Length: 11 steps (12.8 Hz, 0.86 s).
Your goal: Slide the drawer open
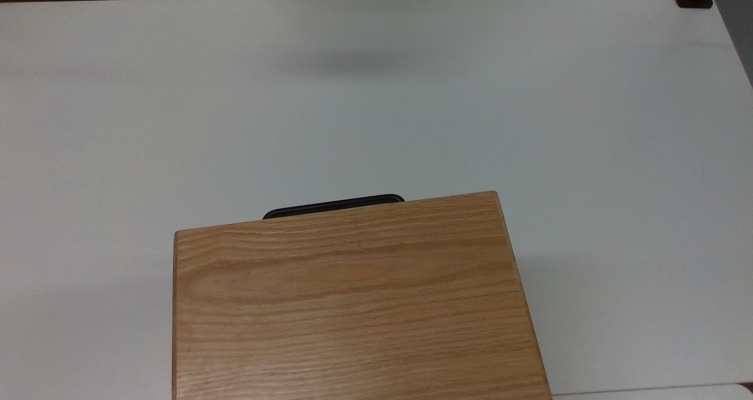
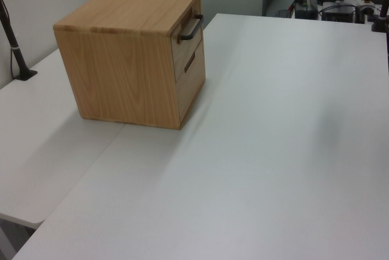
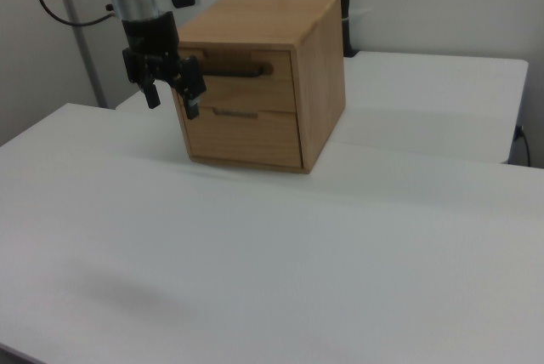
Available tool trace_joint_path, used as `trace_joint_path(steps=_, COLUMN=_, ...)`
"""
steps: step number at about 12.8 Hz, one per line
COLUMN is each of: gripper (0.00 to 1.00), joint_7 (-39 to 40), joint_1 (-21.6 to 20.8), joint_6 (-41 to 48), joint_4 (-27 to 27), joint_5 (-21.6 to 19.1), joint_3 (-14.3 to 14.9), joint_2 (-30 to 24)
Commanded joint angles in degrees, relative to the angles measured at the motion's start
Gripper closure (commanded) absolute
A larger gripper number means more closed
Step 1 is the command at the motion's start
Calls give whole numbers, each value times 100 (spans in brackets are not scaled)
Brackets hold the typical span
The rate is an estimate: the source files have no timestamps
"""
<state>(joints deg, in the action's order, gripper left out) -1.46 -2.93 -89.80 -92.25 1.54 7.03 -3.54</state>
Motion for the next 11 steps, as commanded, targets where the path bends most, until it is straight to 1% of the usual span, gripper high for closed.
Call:
trace_joint_path(steps=1, gripper=0, joint_7=206, joint_1=90, joint_6=434, joint_4=162, joint_5=-22, joint_3=-26, joint_2=-6)
trace_joint_path(steps=9, gripper=0, joint_7=190, joint_1=91, joint_6=411, joint_4=164, joint_5=-4, joint_3=-27, joint_2=11)
trace_joint_path(steps=11, gripper=0, joint_7=155, joint_1=65, joint_6=394, joint_4=216, joint_5=4, joint_3=-53, joint_2=169)
